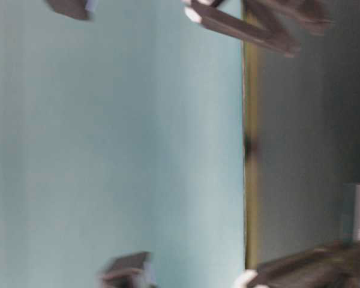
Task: Insert the LAN cable into the hub.
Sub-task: 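Grasp the grey Anker hub with the left gripper, then grasp the blue LAN cable near its plug with the right gripper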
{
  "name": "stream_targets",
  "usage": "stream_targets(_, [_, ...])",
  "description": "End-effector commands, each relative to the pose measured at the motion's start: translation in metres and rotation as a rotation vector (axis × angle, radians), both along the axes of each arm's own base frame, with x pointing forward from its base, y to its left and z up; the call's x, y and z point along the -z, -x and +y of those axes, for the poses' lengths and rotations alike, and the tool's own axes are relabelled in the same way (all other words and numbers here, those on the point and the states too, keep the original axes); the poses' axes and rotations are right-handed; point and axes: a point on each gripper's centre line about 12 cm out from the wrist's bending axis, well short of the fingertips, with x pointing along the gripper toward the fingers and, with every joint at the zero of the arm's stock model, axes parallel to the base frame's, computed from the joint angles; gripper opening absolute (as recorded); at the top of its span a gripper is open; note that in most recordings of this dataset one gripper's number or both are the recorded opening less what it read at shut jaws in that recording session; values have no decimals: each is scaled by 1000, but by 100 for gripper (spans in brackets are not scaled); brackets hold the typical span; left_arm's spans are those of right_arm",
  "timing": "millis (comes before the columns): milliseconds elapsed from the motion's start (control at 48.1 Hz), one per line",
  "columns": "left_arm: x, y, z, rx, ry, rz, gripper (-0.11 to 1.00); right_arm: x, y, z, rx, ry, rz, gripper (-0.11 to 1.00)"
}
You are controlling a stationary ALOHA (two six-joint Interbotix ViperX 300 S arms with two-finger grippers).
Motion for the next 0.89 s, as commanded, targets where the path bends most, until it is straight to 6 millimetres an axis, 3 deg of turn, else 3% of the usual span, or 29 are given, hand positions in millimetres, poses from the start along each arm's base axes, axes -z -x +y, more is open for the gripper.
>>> stream_targets(0, [-22, -5, -1, 1, -5, -5, 28, 10, -9, 3, -5, 2, -11, 79])
stream_targets(208, [-38, -5, -2, 2, -16, 65, 28, 35, -17, 4, -4, 6, -15, 79])
stream_targets(582, [-47, -10, -6, 4, -7, 67, 28, 63, -31, 4, 3, 9, -11, 78])
stream_targets(874, [-45, -8, -10, 15, -8, 92, 28, 73, -29, 4, 8, 6, 19, 63])
